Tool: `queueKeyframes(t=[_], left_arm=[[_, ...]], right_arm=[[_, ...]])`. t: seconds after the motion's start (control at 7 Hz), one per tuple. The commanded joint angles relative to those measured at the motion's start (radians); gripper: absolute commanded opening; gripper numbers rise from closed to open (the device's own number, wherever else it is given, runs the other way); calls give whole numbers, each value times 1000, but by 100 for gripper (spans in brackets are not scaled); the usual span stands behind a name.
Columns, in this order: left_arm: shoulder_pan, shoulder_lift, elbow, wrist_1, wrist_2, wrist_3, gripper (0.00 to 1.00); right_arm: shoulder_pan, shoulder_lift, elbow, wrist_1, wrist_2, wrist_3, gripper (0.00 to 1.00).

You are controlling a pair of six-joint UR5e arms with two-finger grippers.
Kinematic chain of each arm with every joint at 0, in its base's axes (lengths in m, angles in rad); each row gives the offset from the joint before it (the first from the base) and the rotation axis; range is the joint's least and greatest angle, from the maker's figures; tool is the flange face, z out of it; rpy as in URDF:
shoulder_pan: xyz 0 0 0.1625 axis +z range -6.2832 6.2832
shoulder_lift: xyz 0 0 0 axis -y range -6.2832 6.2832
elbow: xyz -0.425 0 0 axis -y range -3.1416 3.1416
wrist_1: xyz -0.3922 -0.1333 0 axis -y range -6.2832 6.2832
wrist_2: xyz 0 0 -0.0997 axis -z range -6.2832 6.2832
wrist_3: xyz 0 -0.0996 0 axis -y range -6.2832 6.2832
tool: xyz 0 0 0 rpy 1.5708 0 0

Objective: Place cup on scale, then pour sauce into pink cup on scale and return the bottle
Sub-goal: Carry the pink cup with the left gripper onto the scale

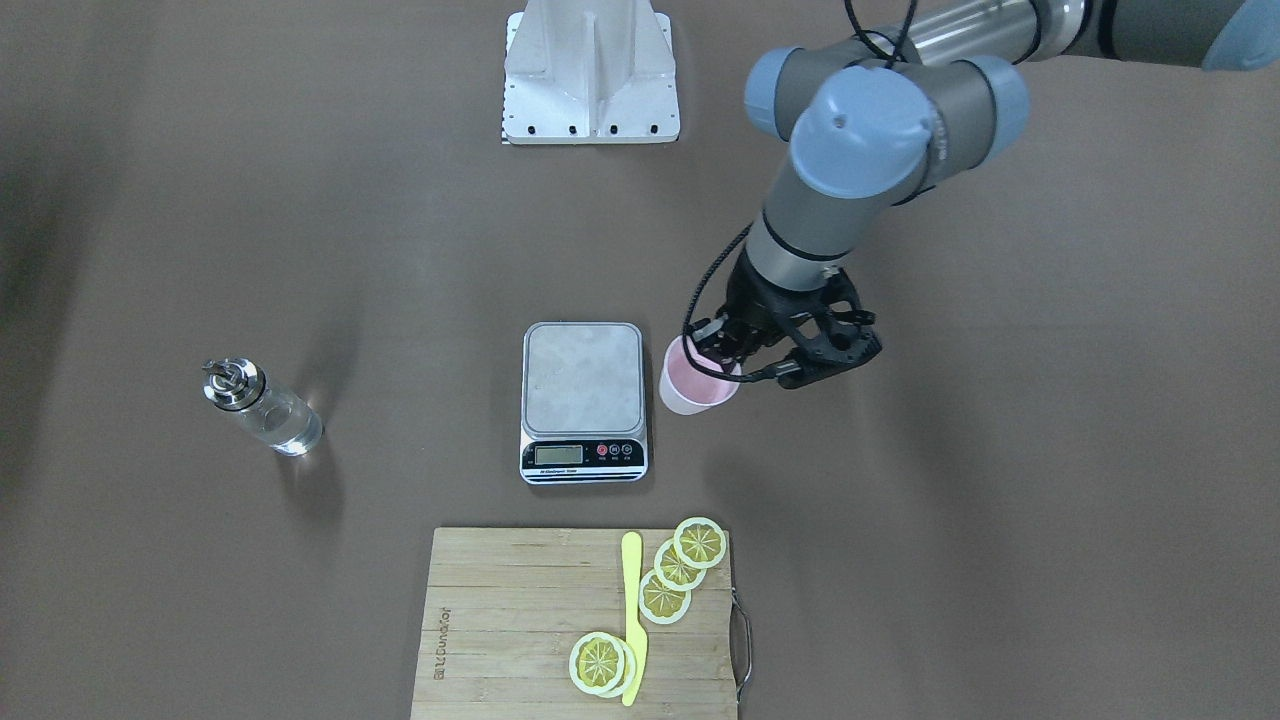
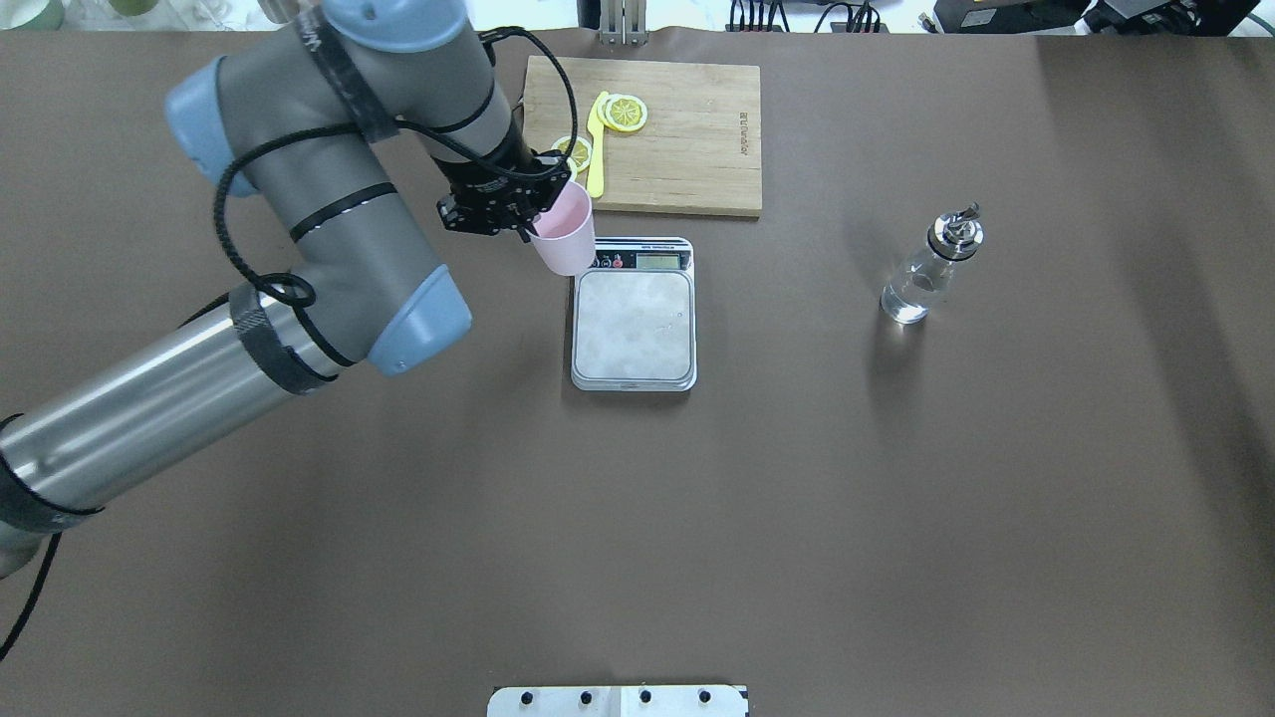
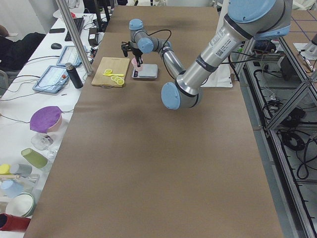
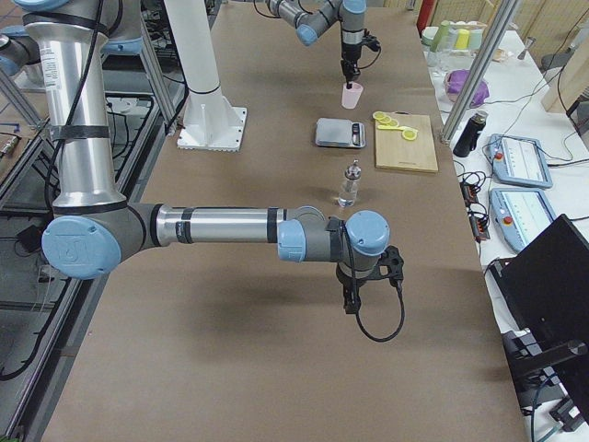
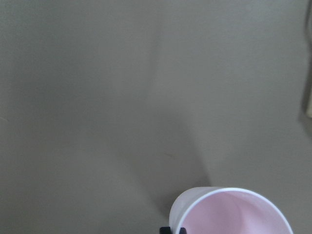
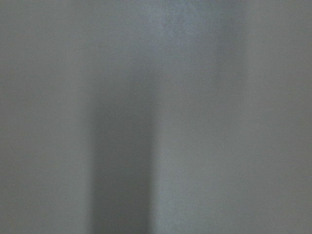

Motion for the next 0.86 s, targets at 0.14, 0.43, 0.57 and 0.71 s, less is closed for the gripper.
queueKeyframes(t=[0.14,0.43,0.57,0.71], left_arm=[[92,-67,84,-12,90,-48,0],[110,-51,88,-17,113,-45,0],[113,-48,88,-27,113,-46,0],[113,-47,85,-27,113,-45,33]], right_arm=[[-13,27,87,0,0,0,100],[-45,79,274,-170,-1,2,100],[-48,148,312,-278,-1,32,100],[-74,157,362,-281,-10,131,100]])
